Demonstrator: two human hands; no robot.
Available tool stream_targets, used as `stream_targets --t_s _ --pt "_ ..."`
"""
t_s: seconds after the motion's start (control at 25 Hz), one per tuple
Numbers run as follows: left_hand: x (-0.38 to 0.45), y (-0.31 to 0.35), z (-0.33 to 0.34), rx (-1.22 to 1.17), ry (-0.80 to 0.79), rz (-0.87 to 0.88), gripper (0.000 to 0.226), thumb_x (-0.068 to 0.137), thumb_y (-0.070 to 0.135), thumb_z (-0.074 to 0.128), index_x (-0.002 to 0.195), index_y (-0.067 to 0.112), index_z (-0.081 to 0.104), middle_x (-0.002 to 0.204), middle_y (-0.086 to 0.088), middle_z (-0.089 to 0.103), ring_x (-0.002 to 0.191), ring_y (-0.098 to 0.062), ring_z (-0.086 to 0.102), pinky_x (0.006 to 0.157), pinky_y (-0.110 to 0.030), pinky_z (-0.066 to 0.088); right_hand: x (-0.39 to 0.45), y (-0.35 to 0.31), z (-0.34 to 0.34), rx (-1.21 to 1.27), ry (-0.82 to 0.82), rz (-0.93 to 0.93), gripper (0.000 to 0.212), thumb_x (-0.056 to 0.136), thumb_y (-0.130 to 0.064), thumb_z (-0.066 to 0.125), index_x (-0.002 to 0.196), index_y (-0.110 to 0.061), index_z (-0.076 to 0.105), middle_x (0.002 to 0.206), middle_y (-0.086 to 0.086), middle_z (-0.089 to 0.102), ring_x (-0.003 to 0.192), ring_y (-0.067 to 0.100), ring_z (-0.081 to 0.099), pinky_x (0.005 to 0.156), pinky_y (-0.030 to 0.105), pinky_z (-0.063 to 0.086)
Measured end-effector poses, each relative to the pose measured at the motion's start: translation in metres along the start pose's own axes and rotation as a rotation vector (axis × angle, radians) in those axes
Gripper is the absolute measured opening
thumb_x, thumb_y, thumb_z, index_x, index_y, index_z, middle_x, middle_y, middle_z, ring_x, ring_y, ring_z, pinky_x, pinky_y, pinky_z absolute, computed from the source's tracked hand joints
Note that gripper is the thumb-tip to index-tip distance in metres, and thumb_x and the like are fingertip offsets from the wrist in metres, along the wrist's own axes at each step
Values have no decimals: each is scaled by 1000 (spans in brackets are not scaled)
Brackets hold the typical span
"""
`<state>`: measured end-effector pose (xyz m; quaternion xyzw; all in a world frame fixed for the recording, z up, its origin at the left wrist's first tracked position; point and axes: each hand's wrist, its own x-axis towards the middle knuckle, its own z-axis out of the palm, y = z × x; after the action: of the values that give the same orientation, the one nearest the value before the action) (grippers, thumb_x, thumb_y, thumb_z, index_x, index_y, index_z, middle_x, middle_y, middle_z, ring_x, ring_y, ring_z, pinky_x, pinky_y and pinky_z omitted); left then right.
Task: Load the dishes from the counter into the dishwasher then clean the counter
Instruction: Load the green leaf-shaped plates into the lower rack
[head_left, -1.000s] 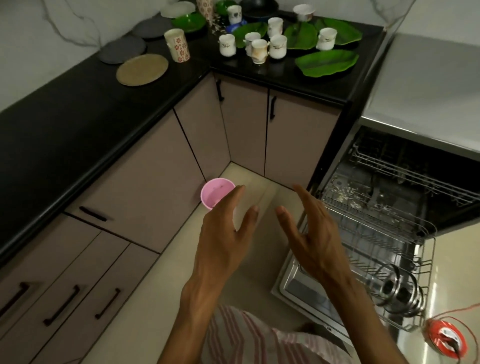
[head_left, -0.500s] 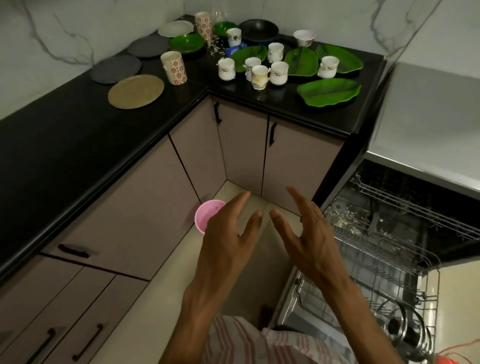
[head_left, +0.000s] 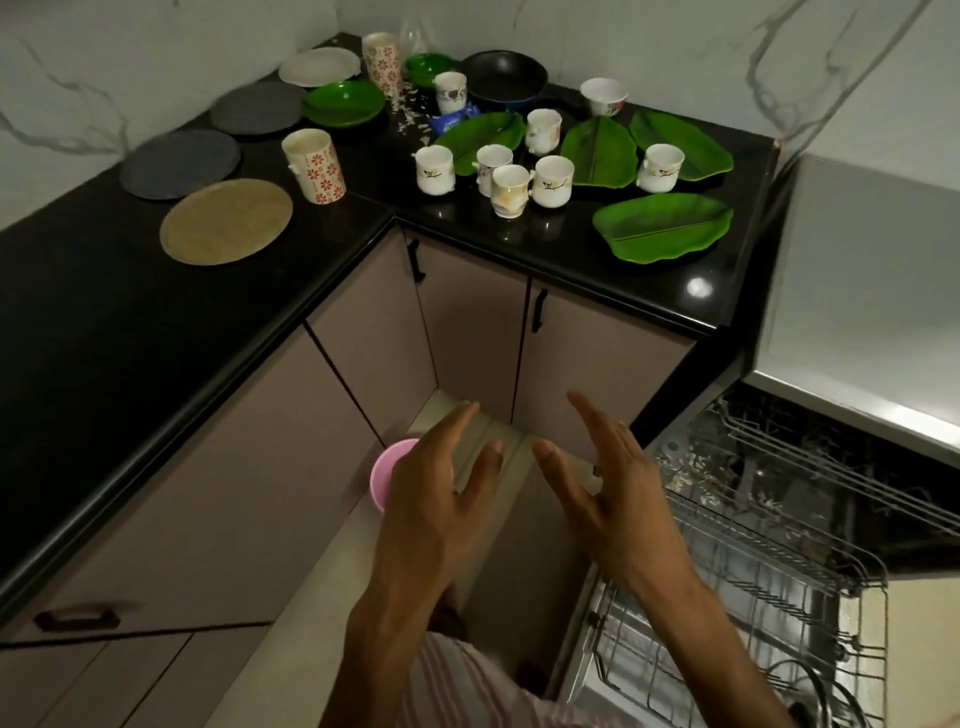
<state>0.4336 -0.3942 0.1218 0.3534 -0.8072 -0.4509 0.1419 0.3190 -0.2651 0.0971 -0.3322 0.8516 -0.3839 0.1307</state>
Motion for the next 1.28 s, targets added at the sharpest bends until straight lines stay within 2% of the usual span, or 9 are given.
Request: stream_targets --t_s 0.12,0.24,0.36,0.52,0.8,0.96,1.04,1.12,1.28 --pt "47 -5 -10 31 -48 25 51 95 36 56 142 25 43 143 5 49 131 -15 47 97 -24 39 32 -4 13 14 53 2 76 88 -77 32 149 -32 28 149 -2 42 121 20 55 97 52 49" --pt "99 -7 -29 48 -97 80 52 95 41 53 143 28 41 148 6 44 131 -4 38 96 -21 33 68 -19 25 29 99 44 71 90 -74 34 149 -33 28 146 -3 45 120 18 56 100 53 46" --pt "141 -8 -43 42 -151 149 52 94 45 53 142 27 45 148 5 45 122 5 32 97 -18 32 94 -31 32 14 146 85 73 90 -72 35 149 -29 31 146 0 47 116 25 59 101 52 46" --pt "183 -13 -48 36 -196 193 51 94 44 54 141 25 48 146 5 48 121 7 34 90 -4 28 122 -33 41 -18 177 140 73 91 -73 35 149 -30 30 140 3 53 99 38 63 93 52 51" --pt "231 -8 -27 33 -232 177 48 94 44 54 139 26 50 144 4 50 124 3 38 100 -20 37 183 -13 32 -2 232 157 73 92 -70 37 149 -25 33 148 0 46 120 24 58 106 49 42" --pt "273 8 -2 38 -215 146 52 91 50 53 138 26 53 140 4 55 129 -8 49 105 -30 44 229 26 10 30 219 185 73 90 -73 36 149 -31 30 146 2 48 102 34 66 96 41 51" --pt "291 22 12 17 -209 125 51 90 51 52 136 29 55 136 8 58 127 -8 51 104 -31 45 251 46 -3 55 209 176 72 92 -69 40 149 -26 34 147 2 47 123 24 56 103 36 46" --pt "308 39 33 -36 -222 80 48 90 51 53 134 33 55 132 14 57 125 -2 49 103 -27 43 275 73 -21 72 209 185 68 93 -59 47 147 -18 39 142 3 52 132 17 48 103 30 43" --pt "334 68 74 -140 -221 16 57 81 59 52 132 34 56 130 11 57 118 5 49 101 -26 43 316 123 -49 61 380 334 52 93 -40 60 132 -7 52 111 11 69 103 26 65 81 28 49"
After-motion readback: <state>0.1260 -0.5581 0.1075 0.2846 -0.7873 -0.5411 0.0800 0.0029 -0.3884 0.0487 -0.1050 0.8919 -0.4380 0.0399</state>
